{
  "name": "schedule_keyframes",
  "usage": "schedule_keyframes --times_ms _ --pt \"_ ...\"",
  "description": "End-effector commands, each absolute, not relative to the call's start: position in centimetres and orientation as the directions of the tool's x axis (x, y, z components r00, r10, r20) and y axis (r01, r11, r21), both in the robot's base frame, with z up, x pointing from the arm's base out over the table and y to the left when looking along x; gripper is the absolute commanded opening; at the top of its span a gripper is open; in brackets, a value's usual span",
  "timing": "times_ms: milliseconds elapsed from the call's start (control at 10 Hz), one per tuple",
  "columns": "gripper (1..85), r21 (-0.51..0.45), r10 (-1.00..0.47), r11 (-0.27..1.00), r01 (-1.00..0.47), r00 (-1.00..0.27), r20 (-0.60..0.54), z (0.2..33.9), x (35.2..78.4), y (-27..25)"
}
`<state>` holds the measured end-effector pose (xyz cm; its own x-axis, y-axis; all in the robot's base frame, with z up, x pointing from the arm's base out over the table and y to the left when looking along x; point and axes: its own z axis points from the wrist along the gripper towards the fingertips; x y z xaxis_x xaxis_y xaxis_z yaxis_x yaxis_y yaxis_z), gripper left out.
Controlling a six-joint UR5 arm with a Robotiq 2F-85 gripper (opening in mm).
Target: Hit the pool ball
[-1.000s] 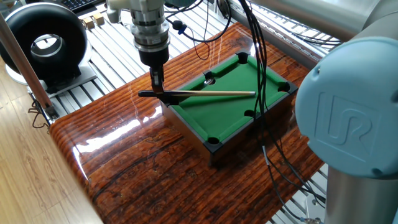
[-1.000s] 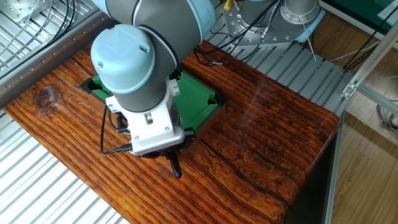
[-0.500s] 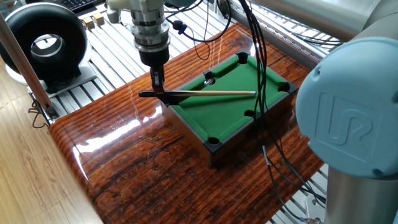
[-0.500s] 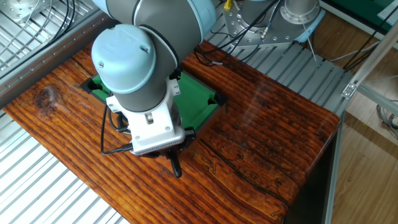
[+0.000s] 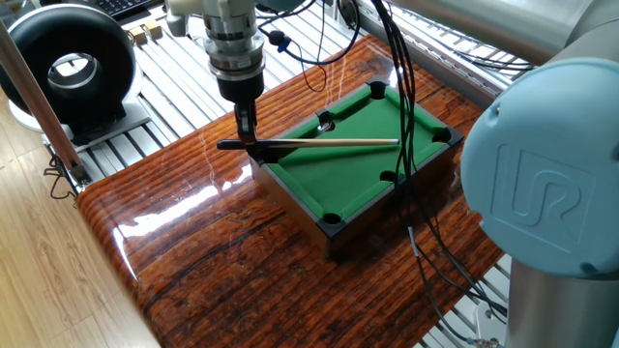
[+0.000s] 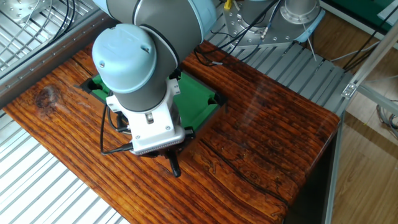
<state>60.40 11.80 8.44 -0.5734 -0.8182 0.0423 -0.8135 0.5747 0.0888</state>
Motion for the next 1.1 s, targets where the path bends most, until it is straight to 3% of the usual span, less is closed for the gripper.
schedule_keyframes --times_ms 0,300,1000 --pt "1.0 0.070 -0.821 0.570 -0.818 -0.568 0.047 9.2 61.1 11.0" --pt "1.0 0.033 -0.849 0.527 -0.849 -0.526 0.040 9.1 61.7 9.9" --pt "1.0 0.007 -0.773 0.633 -0.774 -0.632 0.043 10.1 62.0 4.6"
